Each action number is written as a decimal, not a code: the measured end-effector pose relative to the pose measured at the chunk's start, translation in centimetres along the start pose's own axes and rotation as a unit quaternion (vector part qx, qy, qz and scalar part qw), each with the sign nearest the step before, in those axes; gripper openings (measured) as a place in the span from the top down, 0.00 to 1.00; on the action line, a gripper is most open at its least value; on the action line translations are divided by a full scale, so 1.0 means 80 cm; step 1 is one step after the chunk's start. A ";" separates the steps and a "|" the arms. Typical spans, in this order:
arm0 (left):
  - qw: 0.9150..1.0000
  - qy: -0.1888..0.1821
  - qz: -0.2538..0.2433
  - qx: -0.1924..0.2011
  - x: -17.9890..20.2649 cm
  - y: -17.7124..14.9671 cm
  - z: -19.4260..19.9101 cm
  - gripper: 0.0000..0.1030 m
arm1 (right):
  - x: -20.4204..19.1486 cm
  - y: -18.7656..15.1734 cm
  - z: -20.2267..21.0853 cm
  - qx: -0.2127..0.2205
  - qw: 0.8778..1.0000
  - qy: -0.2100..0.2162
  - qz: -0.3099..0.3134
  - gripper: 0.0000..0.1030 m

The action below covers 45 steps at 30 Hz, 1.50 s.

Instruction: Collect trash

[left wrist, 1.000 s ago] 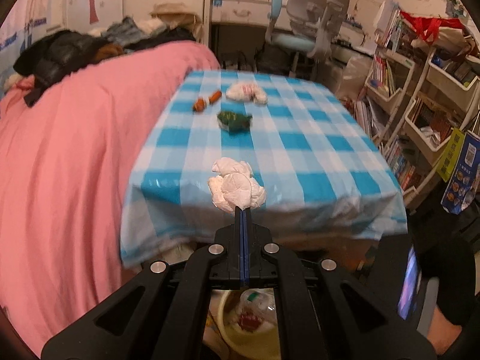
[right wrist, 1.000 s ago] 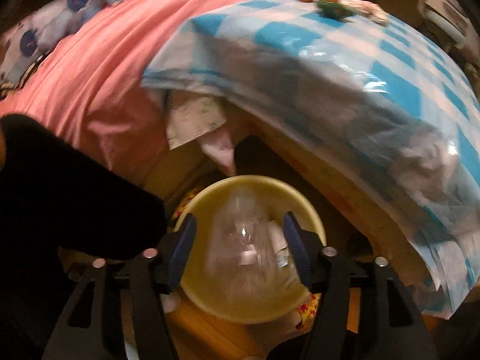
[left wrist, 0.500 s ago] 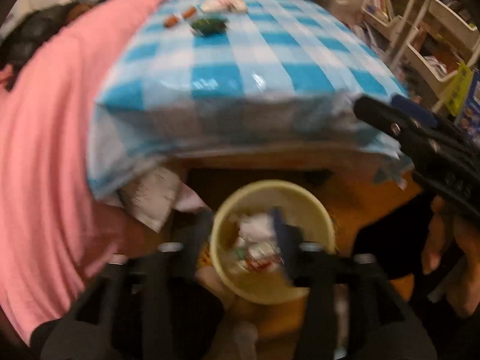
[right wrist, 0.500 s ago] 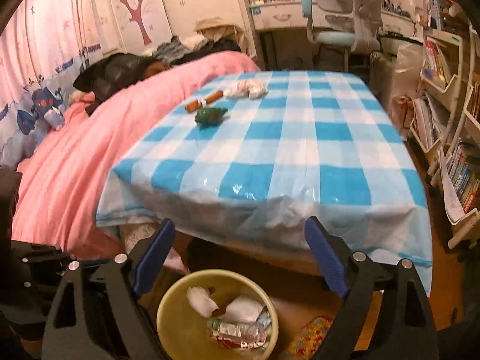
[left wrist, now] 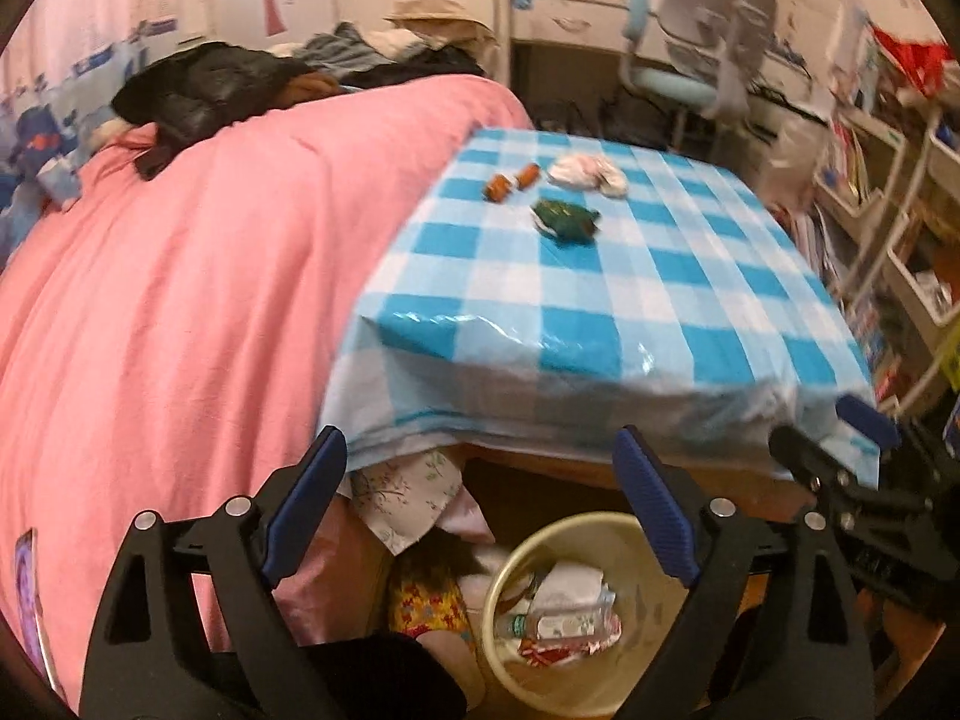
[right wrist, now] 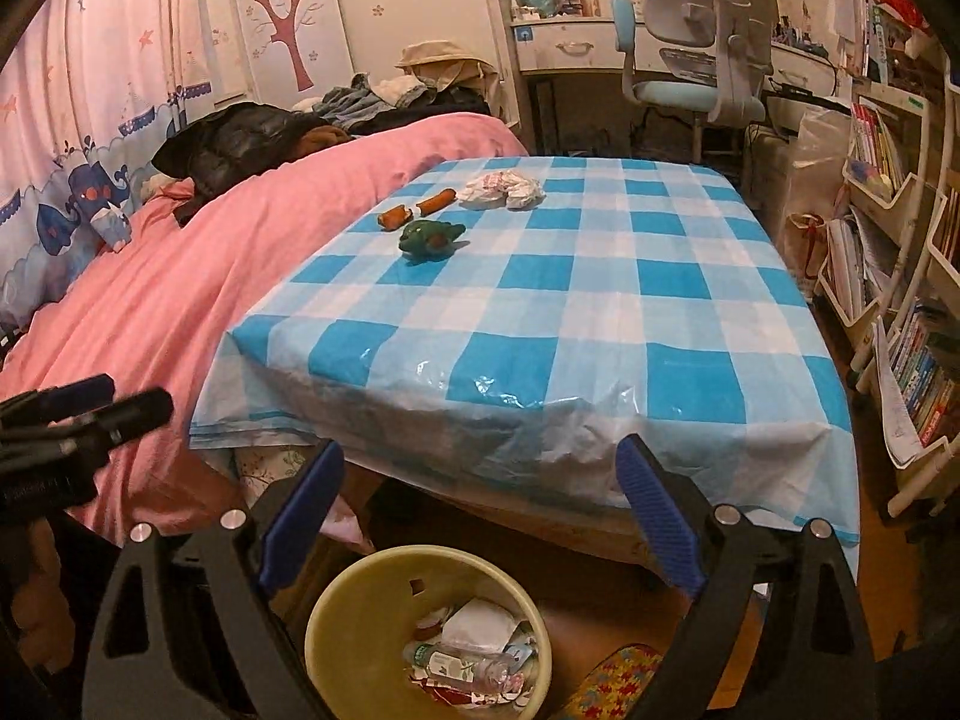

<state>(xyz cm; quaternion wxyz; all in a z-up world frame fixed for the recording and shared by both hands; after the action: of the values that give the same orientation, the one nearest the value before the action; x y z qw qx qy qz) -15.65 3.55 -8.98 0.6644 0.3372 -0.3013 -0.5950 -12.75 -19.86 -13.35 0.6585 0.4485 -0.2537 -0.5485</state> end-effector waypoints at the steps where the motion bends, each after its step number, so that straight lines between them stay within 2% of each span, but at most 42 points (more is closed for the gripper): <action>1: 1.000 0.003 0.009 0.003 -0.005 0.002 0.000 0.15 | 0.000 0.000 0.000 0.000 1.000 0.000 0.001 0.14; 7: 1.000 0.008 0.031 0.001 -0.014 0.003 0.000 0.14 | -0.002 0.000 -0.001 -0.001 1.000 -0.001 0.004 0.14; 45: 0.999 0.011 0.041 0.010 -0.019 0.005 0.003 0.13 | -0.006 -0.003 -0.002 -0.005 1.000 0.000 0.014 0.14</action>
<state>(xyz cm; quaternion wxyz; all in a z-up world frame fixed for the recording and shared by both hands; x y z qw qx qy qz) -15.76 5.07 -8.50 0.6878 0.3377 -0.3139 -0.5606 -12.85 -19.32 -13.57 0.6683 0.4415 -0.2577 -0.5404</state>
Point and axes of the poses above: each gripper's, at about its wrist camera, not at the fingertips, and z roughly against the way its jaws point, x to its right, y to its top, the point moved 5 cm from there along -z, roughly the way its jaws point, and after that the axes turned 10 degrees about x, right-handed, at the moved point
